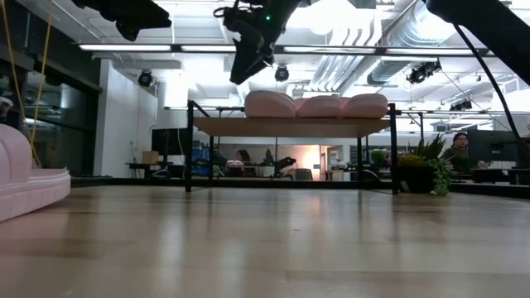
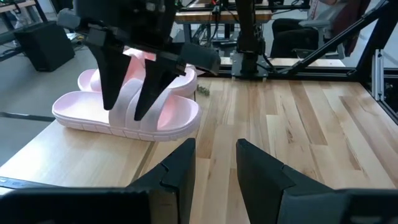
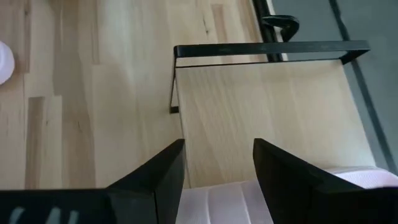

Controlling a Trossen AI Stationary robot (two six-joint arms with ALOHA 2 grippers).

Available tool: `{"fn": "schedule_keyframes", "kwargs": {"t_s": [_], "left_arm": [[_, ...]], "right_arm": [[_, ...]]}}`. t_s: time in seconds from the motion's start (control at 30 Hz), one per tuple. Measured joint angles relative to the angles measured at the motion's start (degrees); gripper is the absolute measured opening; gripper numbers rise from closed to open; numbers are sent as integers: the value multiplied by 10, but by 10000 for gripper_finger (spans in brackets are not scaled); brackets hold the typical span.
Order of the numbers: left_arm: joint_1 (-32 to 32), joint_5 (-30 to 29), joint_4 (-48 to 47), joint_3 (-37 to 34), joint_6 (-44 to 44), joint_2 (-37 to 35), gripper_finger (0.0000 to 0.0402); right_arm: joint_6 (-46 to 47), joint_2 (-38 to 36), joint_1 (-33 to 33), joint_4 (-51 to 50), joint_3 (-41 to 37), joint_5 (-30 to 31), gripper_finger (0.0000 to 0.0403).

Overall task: Pick and place slides into the shelf
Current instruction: Put the pink slide on the shelf

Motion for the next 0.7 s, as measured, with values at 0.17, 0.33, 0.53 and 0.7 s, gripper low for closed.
{"fn": "schedule_keyframes", "kwargs": {"t_s": [0.17, 0.33, 0.53, 0.7], "left_arm": [[0, 0, 0, 0, 0, 0, 101], [0, 0, 0, 0, 0, 0, 101], [0, 0, 0, 0, 0, 0, 101], [0, 0, 0, 0, 1, 0, 101]], "right_arm": [[-4, 8, -13, 0, 0, -28, 181], [-8, 11, -14, -7, 0, -35, 181], [3, 15, -21, -51, 0, -35, 181], [5, 16, -23, -73, 0, -16, 181]]}}
